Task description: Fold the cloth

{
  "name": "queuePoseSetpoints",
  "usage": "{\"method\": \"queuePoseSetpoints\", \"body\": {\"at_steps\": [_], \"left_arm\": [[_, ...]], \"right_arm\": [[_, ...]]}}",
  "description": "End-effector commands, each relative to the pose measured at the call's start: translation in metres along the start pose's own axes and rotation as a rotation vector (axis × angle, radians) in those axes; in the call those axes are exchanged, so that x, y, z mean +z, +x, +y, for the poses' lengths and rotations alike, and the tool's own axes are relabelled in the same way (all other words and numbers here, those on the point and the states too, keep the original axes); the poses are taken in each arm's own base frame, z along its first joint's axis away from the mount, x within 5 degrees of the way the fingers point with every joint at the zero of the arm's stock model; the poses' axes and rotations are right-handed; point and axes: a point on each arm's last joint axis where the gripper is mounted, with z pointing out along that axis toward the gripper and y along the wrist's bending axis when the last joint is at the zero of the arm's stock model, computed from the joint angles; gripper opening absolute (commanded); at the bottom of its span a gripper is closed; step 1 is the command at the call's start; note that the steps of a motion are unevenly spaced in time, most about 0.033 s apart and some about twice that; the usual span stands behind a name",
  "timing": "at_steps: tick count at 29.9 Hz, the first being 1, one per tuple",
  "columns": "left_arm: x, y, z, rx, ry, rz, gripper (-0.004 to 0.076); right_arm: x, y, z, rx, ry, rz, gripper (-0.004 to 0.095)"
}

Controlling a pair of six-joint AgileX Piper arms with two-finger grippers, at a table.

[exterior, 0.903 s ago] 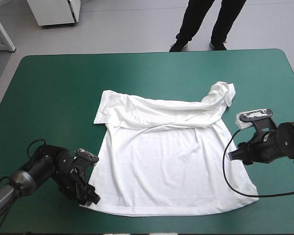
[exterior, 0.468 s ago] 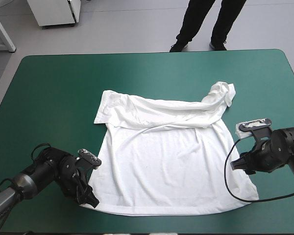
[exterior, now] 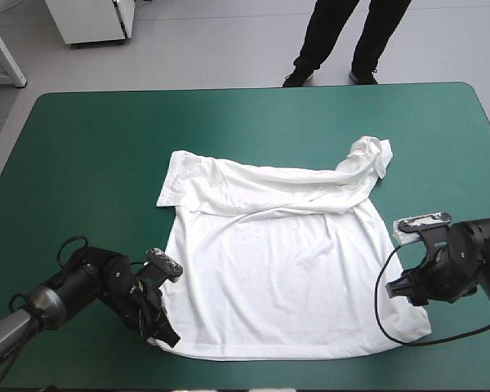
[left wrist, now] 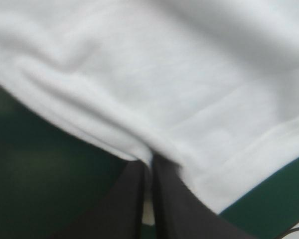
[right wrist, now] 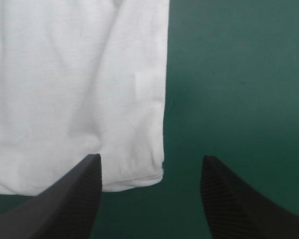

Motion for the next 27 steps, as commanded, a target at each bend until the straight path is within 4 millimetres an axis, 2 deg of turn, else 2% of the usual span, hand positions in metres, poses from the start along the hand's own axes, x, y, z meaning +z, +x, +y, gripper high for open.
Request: {"method": "queuePoseSetpoints", "body": {"at_steps": [1, 7, 11, 20, 27], "left_arm": [[0.028, 0.001, -0.010, -0.104, 0.126, 0.014, 0.0011], [0.028, 0.001, -0.010, -0.086, 0.126, 0.017, -0.0001], [0.028, 0.002, -0.010, -0.081, 0.130, 0.025, -0.0001], [0.028, 0.002, -0.010, -0.072, 0.129, 0.027, -0.0002], [0.028, 0.002, -0.010, -0.072, 0.129, 0.025, -0.0003]], "right_arm": [[-0.008, -0.001, -0.001, 0.002, 0.013, -0.029, 0.0564], [-0.008, 0.000, -0.001, 0.006, 0.008, -0.014, 0.0564], [0.001, 0.005, 0.001, 0.006, 0.000, 0.031, 0.0564], [0.036, 0.010, 0.002, -0.002, -0.009, 0.166, 0.0564], [0.063, 0.002, 0.003, 0.001, -0.027, 0.193, 0.0564]]}}
